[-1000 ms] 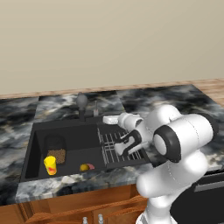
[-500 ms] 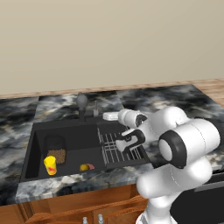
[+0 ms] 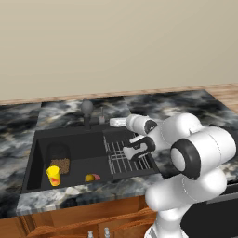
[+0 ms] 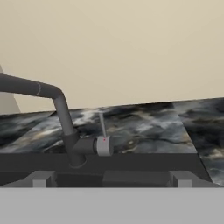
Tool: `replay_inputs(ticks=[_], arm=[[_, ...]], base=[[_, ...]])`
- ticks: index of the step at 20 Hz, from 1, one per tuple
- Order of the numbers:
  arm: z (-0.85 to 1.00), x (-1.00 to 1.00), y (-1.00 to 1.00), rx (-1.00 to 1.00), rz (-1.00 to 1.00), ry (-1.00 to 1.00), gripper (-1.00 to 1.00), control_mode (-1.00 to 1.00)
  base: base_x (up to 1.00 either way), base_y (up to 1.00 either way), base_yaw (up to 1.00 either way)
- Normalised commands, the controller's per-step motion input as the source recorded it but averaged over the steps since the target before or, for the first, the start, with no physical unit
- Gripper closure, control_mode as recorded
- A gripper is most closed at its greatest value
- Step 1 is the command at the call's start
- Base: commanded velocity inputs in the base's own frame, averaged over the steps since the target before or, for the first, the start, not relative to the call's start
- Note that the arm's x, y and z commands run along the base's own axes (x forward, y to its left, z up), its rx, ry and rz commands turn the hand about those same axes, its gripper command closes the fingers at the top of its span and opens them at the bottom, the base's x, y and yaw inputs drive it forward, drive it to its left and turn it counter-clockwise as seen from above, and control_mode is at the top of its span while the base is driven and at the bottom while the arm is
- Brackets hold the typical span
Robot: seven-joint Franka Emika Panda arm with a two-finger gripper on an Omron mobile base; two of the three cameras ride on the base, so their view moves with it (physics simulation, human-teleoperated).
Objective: Pick the jar and cup and place them in the sink. Then turn on the water.
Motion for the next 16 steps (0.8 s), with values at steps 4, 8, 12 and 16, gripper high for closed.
replay_inputs(ticks=[4, 8, 12, 16], arm=[[0.00, 0.00, 0.00, 0.00, 0.00, -0.01, -1.00, -1.00], [0.00, 0.00, 0.00, 0.00, 0.00, 0.00, -1.00, -1.00], [0.00, -0.03, 0.00, 0.00, 0.00, -0.01, -1.00, -1.00], [-0.01, 0.00, 0.00, 0.00, 0.00, -0.05, -1.00, -1.00]], base=[[0.00, 0.00, 0.00], [0.00, 0.00, 0.00], [0.00, 0.00, 0.00], [0.00, 0.00, 0.00]])
